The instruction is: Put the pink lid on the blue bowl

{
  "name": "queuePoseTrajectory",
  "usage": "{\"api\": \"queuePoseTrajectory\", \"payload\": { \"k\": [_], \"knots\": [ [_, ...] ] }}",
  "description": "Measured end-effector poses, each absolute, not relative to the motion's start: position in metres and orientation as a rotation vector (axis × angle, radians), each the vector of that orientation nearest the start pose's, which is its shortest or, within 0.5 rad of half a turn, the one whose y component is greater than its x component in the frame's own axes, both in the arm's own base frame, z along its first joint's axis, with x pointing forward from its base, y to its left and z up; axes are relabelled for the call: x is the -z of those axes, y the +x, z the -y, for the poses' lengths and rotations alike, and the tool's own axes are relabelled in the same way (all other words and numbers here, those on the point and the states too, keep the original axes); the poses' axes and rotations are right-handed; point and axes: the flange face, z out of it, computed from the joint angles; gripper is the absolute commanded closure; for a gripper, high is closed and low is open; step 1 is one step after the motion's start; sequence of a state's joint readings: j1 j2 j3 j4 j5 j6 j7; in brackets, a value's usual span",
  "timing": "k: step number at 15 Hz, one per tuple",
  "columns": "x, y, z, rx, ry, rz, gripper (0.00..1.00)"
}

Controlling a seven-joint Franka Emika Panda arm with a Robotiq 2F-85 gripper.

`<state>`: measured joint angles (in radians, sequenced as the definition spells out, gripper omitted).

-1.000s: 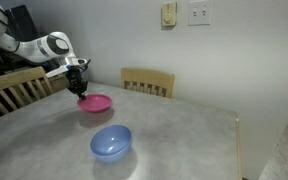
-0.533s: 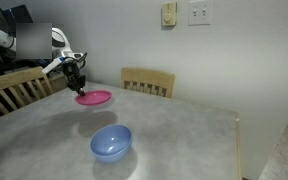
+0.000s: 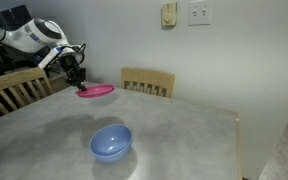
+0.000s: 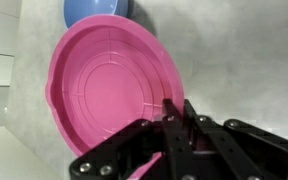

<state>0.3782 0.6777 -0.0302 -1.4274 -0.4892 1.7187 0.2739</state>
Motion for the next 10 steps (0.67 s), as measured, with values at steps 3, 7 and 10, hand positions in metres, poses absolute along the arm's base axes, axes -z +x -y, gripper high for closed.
{"api": "queuePoseTrajectory", "payload": {
  "k": [3, 7, 10],
  "knots": [
    [-0.297, 0.639, -0.174, 0.280, 2.538, -0.374, 0.97],
    [-0.310, 0.617, -0.139, 0.235, 2.590, -0.445, 0.97],
    [-0.310, 0.600, -0.101, 0.224, 2.623, -0.457, 0.97]
  ]
}}
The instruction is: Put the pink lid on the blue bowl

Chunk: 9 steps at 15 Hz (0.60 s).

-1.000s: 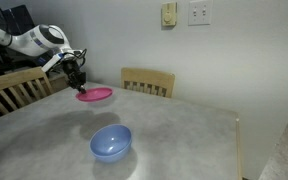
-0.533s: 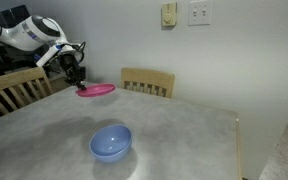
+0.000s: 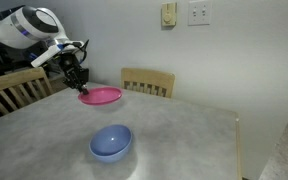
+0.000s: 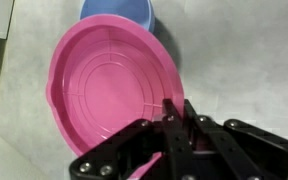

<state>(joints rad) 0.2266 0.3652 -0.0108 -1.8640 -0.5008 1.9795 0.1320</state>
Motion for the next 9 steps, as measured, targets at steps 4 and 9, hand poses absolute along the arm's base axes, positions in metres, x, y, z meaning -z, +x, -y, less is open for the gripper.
{"api": "queuePoseTrajectory", "payload": {
  "k": [4, 9],
  "knots": [
    [-0.304, 0.571, -0.056, -0.353, -3.525, 0.573, 0.97],
    [-0.285, 0.536, -0.022, -0.463, -3.518, 0.530, 0.97]
  ]
}}
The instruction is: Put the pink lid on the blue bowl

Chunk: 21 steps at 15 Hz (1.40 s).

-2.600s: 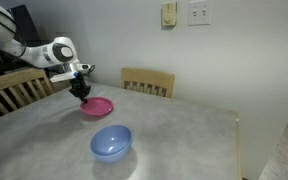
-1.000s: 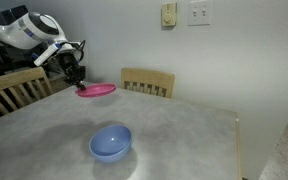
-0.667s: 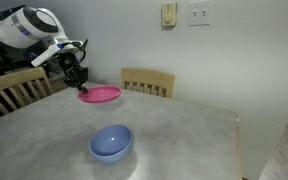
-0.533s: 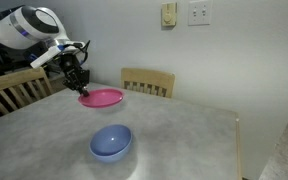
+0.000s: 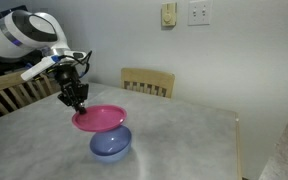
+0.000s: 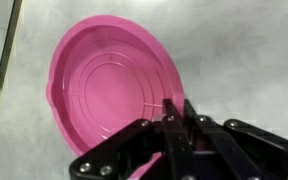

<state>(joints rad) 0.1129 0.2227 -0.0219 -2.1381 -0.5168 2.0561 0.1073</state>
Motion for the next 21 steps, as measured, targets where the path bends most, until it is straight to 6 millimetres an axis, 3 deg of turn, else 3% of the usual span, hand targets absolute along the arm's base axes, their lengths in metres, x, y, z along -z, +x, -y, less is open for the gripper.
{"api": "queuePoseTrajectory", "payload": {
  "k": [6, 12, 21],
  "knots": [
    [-0.249, 0.532, 0.021, -0.468, -3.582, 0.615, 0.97],
    [-0.201, 0.537, 0.028, -0.363, -3.540, 0.620, 0.97],
    [-0.195, 0.533, 0.029, -0.323, -3.579, 0.419, 0.97]
  ]
}}
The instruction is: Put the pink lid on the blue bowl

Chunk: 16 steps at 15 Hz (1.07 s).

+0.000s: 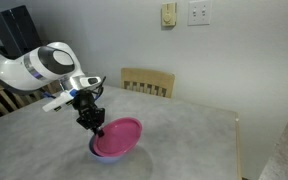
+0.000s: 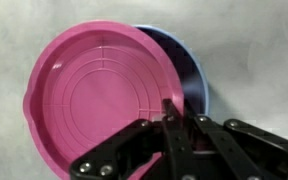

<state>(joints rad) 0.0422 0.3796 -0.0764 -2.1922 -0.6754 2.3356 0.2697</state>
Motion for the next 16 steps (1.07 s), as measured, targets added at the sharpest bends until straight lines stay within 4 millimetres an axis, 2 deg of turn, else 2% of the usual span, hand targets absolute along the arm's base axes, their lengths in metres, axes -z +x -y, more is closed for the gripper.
{"api": "queuePoseTrajectory", "payload": {
  "k": [6, 16],
  "knots": [
    [-0.204, 0.532, 0.039, -0.291, -3.604, 0.300, 0.97],
    [-0.222, 0.534, 0.018, -0.229, -3.603, 0.335, 0.97]
  ]
}}
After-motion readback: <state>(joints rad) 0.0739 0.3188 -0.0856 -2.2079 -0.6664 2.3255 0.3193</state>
